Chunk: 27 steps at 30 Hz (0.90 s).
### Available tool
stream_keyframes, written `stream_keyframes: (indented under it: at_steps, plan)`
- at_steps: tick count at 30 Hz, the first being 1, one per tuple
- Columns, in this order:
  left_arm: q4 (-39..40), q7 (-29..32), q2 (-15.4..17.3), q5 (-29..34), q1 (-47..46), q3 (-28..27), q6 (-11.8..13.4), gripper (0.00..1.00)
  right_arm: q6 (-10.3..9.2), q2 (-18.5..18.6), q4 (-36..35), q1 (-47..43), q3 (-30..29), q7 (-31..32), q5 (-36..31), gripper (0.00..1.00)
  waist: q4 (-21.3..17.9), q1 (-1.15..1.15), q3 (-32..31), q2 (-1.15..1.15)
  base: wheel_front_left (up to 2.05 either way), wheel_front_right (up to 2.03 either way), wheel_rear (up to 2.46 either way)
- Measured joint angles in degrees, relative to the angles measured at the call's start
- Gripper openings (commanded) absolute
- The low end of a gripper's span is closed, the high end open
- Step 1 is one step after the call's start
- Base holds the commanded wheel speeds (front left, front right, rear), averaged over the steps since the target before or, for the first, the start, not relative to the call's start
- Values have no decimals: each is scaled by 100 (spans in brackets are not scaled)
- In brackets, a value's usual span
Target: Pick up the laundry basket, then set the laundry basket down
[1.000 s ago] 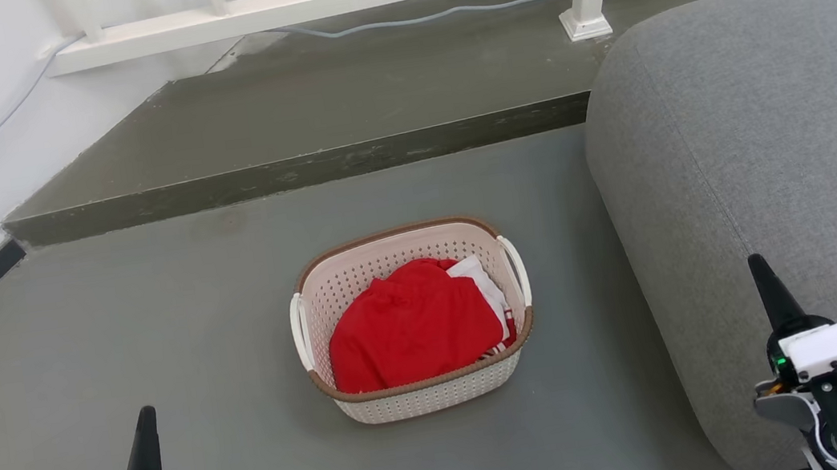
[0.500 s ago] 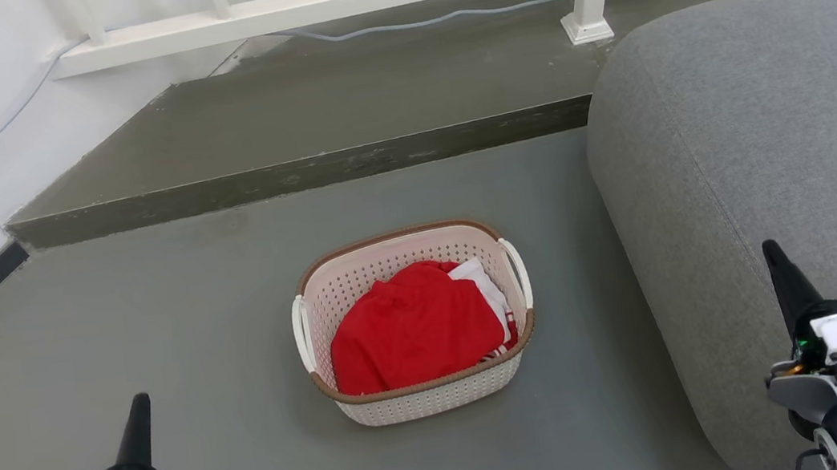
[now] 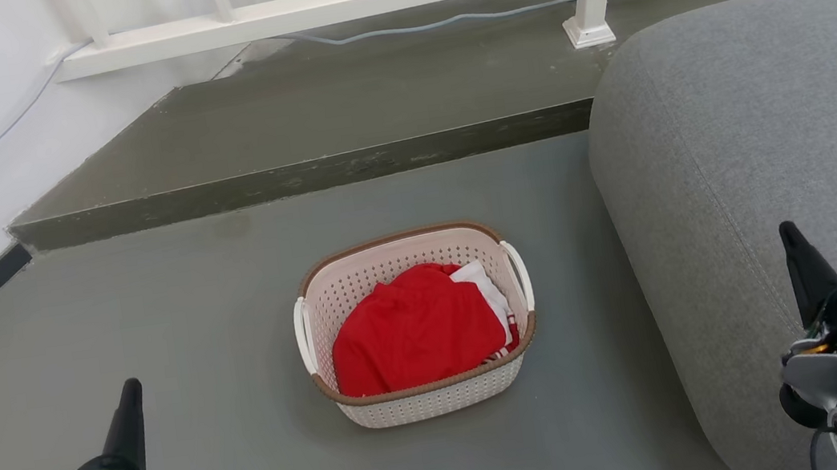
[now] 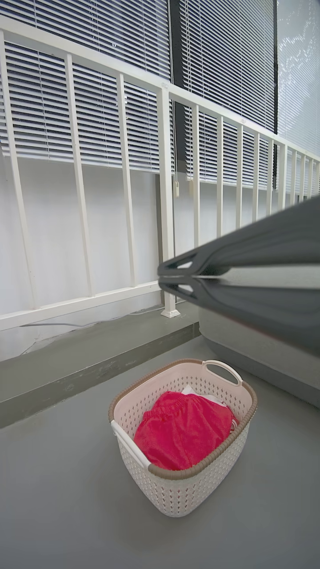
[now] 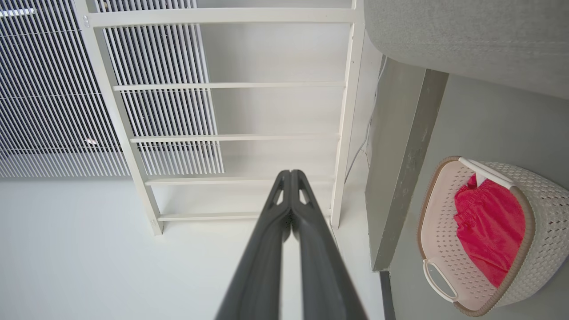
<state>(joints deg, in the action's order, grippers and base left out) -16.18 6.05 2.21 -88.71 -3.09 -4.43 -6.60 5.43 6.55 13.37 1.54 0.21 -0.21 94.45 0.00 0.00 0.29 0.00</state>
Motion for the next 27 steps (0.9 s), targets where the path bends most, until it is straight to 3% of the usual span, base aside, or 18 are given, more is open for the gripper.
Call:
stream_keyframes:
  at_steps: [6, 27]
  plan:
    - [4, 54, -9, -292, -51, -64, -46, 0, 59, 29, 24, 41, -71, 54, 333, 0, 4, 0, -9, 0, 0, 0, 0]
    - [8, 54, -10, -292, -51, -63, -46, 0, 108, 27, 118, 94, -85, 77, 337, 0, 2, 0, -11, 0, 0, 0, 0]
